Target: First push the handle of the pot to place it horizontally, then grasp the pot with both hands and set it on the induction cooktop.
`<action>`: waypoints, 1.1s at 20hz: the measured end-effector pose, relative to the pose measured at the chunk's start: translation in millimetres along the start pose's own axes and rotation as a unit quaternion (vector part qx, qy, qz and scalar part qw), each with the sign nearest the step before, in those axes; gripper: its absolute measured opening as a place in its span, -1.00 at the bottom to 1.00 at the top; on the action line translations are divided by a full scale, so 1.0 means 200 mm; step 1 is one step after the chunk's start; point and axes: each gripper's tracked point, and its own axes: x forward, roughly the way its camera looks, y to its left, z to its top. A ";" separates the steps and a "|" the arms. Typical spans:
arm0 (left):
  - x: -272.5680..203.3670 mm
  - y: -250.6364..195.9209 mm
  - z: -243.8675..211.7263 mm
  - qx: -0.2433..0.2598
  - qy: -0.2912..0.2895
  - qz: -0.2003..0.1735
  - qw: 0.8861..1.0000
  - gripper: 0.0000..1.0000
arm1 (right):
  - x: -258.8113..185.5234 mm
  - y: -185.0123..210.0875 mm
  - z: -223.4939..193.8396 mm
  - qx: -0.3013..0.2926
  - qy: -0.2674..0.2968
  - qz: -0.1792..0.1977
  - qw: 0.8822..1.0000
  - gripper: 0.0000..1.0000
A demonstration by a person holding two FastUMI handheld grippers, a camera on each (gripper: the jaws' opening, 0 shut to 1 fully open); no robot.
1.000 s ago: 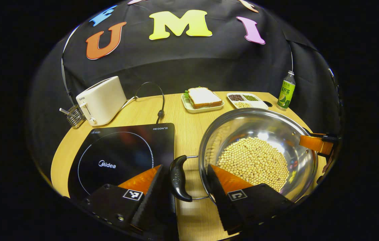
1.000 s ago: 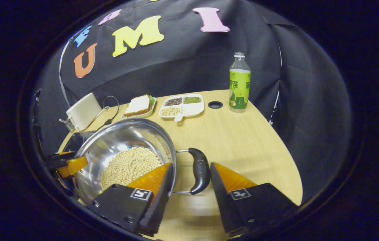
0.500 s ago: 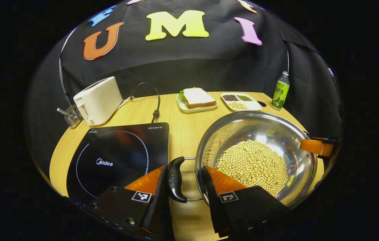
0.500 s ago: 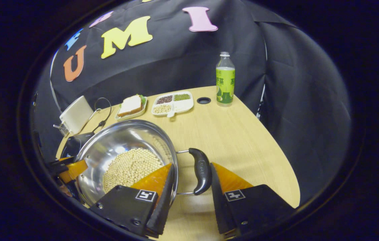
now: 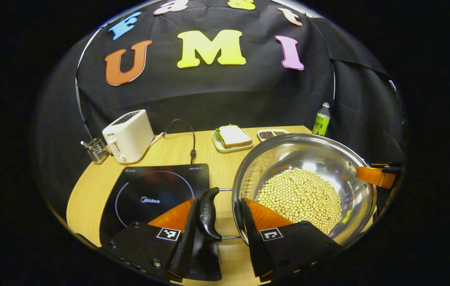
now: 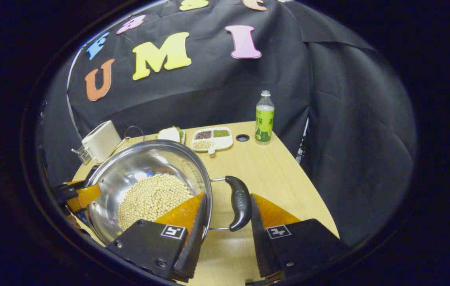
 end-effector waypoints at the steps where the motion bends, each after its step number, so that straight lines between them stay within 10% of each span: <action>1: -0.04 0.03 0.03 -0.003 -0.005 0.002 1.000 0.15 | -0.03 0.03 0.03 -0.003 -0.008 0.002 1.000 0.19; 22: -0.44 0.91 0.19 -0.040 -0.060 0.090 0.993 0.14 | -0.24 1.00 0.17 -0.042 -0.044 0.083 0.995 0.22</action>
